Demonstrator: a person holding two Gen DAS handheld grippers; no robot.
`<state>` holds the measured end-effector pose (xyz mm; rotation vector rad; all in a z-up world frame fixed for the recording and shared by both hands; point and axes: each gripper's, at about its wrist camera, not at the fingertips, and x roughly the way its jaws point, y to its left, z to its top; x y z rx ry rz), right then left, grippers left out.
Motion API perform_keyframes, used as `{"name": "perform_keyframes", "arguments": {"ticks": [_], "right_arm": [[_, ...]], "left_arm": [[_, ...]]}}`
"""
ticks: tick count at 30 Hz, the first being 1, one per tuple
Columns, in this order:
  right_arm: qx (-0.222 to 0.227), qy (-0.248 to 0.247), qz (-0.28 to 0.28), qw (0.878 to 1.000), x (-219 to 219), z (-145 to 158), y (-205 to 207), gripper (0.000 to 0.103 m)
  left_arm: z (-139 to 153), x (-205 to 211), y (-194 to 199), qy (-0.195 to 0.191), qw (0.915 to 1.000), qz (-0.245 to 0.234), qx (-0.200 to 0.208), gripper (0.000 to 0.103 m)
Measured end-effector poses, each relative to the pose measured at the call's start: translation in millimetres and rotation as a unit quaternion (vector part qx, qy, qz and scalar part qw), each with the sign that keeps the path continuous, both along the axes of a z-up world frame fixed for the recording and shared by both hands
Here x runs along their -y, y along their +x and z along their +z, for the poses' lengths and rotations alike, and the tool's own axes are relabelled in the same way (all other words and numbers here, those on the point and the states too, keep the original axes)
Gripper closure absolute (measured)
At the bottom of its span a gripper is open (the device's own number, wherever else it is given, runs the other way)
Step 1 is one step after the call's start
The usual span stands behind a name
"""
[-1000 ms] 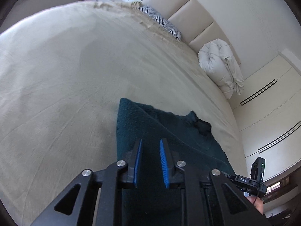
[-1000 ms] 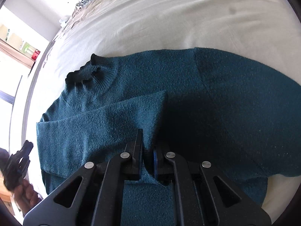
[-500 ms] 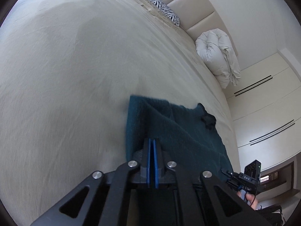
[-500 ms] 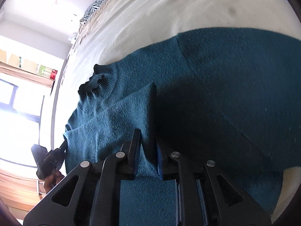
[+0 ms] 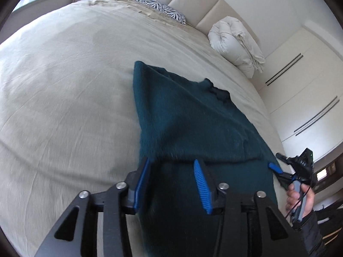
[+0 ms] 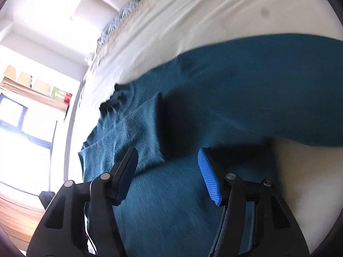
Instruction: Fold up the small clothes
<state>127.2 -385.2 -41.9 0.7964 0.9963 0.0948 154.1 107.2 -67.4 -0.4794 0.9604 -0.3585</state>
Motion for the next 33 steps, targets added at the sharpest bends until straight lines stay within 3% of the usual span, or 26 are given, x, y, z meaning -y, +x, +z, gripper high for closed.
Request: {"name": "perform_keyframes", "arguments": {"ticks": [4,7,11,13,17,21,22,24,26,29,31,33], "right_arm": [[0.019,0.02,-0.066,0.997,54.8,8.7,-55.7,0.046],[0.026,0.024,-0.148,0.988,111.6,8.7,-106.4,0.046],[0.015,0.069,-0.29,0.954,191.2,-8.3,-175.3,0.045],[0.006,0.082,-0.343,0.936,217.6,-15.3,-201.5,0.044],[0.022,0.12,-0.412,0.903,246.1,-25.0,-233.5,0.047],[0.038,0.138,-0.441,0.886,270.2,-32.9,-231.3,0.048],[0.041,0.137,-0.441,0.886,280.4,-33.3,-229.9,0.05],[0.034,0.118,-0.431,0.894,289.9,-32.5,-218.1,0.081],[0.02,0.104,-0.426,0.898,296.2,-28.6,-210.2,0.091],[0.03,0.042,-0.396,0.917,287.7,6.7,-194.1,0.095],[0.042,-0.02,-0.348,0.937,273.5,42.4,-177.9,0.095],[0.059,-0.09,-0.271,0.957,231.2,77.6,-148.4,0.096]], "left_arm": [[10.9,15.0,-31.1,0.008,0.9998,-0.017,0.008,0.05],[21.2,28.8,-49.9,-0.016,0.9994,-0.024,0.018,0.039],[29.3,51.3,-60.4,-0.047,0.9983,-0.028,0.023,0.028],[28.3,64.2,-58.9,-0.057,0.9978,-0.03,0.018,0.027],[21.1,86.3,-51.4,-0.089,0.9954,-0.036,-0.007,0.027],[18.5,103.0,-43.5,-0.103,0.9937,-0.04,-0.019,0.027],[17.4,106.1,-41.5,-0.109,0.9929,-0.041,-0.022,0.027],[15.3,110.3,-37.8,-0.12,0.9915,-0.04,-0.028,0.027],[13.4,112.7,-33.8,-0.126,0.9908,-0.038,-0.031,0.027],[9.1,117.4,-24.2,-0.134,0.9896,-0.036,-0.039,0.027],[5.1,122.9,-15.7,-0.144,0.9878,-0.033,-0.05,0.027],[1.9,128.8,-8.6,-0.167,0.9838,-0.035,-0.054,0.027]]}}
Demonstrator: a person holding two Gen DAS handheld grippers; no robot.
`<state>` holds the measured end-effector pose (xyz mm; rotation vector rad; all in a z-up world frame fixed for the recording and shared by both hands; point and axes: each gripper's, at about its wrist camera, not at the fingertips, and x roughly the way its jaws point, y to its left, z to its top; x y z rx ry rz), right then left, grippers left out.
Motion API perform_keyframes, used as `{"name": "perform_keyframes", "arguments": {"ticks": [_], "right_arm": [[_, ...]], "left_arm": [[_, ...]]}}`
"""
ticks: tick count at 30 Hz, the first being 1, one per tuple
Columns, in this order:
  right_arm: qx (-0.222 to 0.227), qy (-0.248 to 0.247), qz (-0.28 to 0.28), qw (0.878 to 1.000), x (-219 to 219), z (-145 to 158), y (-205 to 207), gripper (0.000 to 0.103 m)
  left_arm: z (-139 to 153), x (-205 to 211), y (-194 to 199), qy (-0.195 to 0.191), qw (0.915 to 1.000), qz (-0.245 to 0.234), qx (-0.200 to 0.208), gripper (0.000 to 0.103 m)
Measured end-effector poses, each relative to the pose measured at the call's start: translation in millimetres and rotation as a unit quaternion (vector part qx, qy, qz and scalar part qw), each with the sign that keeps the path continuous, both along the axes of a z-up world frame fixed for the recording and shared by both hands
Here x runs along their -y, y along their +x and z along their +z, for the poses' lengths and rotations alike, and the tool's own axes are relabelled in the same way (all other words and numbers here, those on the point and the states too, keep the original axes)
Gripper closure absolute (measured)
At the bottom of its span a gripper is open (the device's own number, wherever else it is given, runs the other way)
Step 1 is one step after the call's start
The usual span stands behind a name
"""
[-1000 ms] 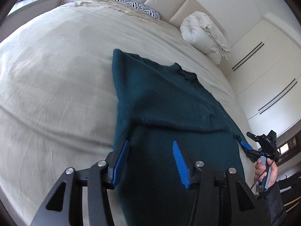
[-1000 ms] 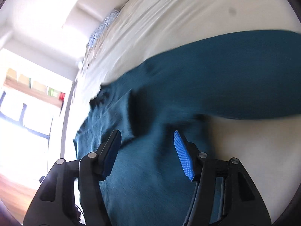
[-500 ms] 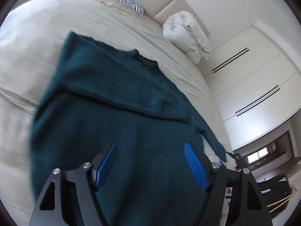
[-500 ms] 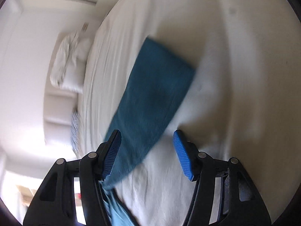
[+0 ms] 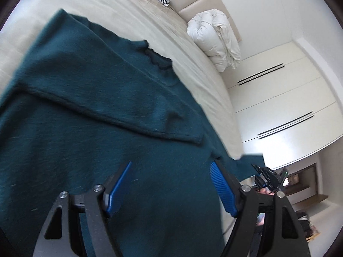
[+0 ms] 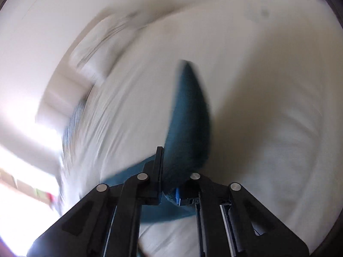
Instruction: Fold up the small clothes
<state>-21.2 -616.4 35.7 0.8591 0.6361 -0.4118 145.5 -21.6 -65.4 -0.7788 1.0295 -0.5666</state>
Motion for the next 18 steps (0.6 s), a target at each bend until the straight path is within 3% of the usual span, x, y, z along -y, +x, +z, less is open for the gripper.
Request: {"name": "perform_keyframes", "arguments": {"ticks": [2,4,6,8,12,18], "right_arm": [[-0.012,-0.091,0.1,0.991,-69.1,30.1,33.2,0.096],[-0.027,-0.168,0.181,0.969,-136.2,43.3,59.3,0.096],[-0.044,-0.231,0.252,0.939,-206.4,39.3,77.2,0.096],[-0.06,-0.266,0.292,0.917,-258.9,25.3,79.8,0.096],[-0.087,-0.284,0.335,0.894,-326.4,-8.0,78.1,0.096],[-0.116,-0.279,0.365,0.88,-361.4,-45.2,58.2,0.093]], "left_arm": [[-2.3,7.0,5.6,-0.023,0.9997,-0.002,-0.008,0.027],[-3.7,15.2,9.6,-0.047,0.9988,-0.005,-0.015,0.027],[-3.6,21.9,12.6,-0.064,0.9978,-0.009,-0.018,0.027],[-6.0,27.8,16.2,-0.082,0.9962,-0.01,-0.026,0.024],[-20.3,37.3,26.5,-0.122,0.9907,-0.004,-0.061,0.017],[-37.1,65.0,39.2,-0.158,0.9817,-0.026,-0.104,0.011]]}}
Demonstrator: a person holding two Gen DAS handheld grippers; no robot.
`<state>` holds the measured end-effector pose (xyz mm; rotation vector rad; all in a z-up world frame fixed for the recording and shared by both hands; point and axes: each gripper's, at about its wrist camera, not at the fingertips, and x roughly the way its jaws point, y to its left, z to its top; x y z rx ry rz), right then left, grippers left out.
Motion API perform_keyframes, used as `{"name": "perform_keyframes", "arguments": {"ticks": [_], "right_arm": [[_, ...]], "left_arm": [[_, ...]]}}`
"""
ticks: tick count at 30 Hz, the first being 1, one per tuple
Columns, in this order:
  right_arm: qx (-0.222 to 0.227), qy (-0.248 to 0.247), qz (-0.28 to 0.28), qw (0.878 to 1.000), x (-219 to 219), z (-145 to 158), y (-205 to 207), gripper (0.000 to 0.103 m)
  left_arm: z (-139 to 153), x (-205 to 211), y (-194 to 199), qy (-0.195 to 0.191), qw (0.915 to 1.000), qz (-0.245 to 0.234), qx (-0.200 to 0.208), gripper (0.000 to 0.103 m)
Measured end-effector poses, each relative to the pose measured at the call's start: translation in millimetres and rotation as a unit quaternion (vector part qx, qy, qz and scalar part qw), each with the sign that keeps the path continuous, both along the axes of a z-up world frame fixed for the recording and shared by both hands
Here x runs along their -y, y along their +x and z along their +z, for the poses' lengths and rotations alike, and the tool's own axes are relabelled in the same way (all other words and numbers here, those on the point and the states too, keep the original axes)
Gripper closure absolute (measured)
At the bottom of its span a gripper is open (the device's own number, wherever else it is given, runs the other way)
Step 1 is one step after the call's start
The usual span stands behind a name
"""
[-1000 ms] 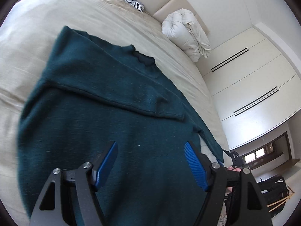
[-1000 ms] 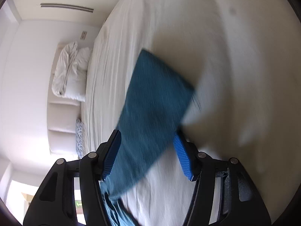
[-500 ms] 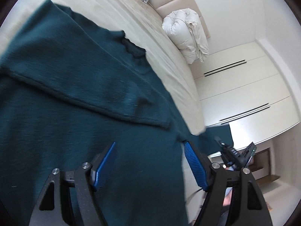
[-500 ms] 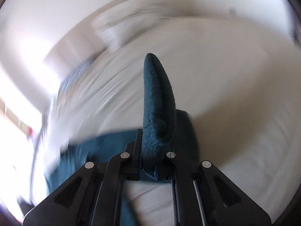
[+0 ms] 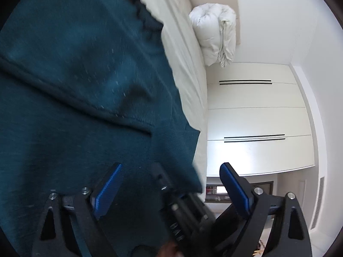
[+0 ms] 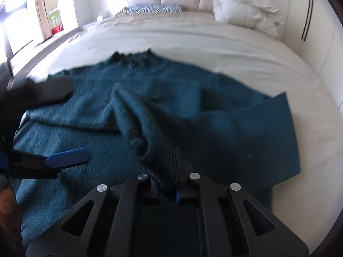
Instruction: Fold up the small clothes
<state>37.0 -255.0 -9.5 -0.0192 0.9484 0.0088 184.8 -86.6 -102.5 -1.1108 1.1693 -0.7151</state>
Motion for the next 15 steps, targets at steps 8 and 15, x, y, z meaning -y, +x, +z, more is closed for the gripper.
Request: {"name": "perform_keyframes", "arguments": {"ticks": [8,15], "right_arm": [[-0.012,0.072,0.012,0.997,-11.5,-15.9,-14.7,0.063],[-0.009,0.171,-0.019,0.985,41.3,-8.0,-47.8,0.038]], "left_arm": [[-15.9,30.2,12.1,0.03,0.9983,-0.028,-0.04,0.068],[27.6,24.7,14.9,0.121,0.9907,-0.05,0.035,0.095]]}}
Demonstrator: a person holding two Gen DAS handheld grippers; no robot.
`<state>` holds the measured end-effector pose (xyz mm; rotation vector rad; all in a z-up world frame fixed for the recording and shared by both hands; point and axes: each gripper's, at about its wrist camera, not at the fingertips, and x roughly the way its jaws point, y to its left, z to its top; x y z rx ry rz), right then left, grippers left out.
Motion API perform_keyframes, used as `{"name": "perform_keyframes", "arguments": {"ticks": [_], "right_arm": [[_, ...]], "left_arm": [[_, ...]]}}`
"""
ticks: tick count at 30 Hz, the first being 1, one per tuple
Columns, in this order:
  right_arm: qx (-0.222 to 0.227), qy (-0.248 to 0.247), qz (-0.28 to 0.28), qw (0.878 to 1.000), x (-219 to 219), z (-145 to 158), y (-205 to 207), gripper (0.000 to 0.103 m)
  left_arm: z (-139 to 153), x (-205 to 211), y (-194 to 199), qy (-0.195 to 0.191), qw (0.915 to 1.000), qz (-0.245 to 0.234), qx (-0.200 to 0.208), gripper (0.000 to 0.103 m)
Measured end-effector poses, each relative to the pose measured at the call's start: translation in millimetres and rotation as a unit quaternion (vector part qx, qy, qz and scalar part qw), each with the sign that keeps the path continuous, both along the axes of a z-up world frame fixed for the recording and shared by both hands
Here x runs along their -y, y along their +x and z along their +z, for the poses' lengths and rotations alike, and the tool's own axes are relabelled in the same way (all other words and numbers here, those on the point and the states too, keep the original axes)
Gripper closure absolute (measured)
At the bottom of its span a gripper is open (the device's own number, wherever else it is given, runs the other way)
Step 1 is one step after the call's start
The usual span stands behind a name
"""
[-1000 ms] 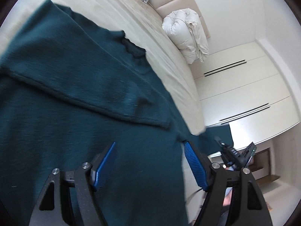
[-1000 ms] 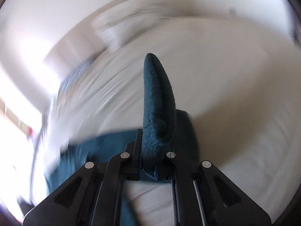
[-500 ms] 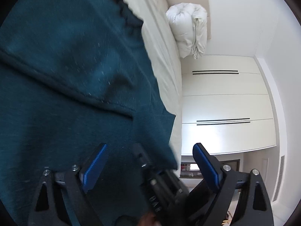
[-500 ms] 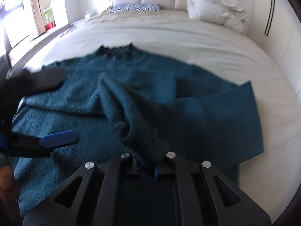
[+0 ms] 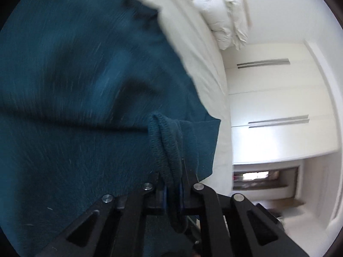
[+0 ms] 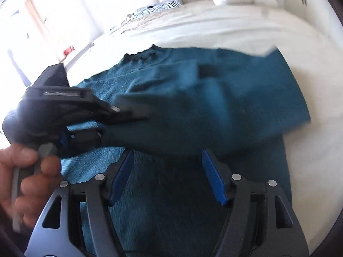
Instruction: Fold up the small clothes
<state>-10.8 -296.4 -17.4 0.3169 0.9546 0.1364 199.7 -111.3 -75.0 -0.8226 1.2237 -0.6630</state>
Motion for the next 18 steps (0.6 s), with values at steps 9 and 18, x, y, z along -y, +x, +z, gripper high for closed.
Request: {"name": "perform_keyframes", "arguments": {"ticks": [9,18], "right_arm": [[-0.037,0.102,-0.067,0.992,62.9,-20.8,-12.9,0.038],[-0.037,0.123,-0.067,0.989,76.0,-30.7,-1.5,0.038]], "left_arm": [[121.3,-23.5,23.7,0.097,0.9784,-0.038,0.179,0.095],[52.5,-92.9,52.5,0.153,0.9814,0.001,0.116,0.095]]}}
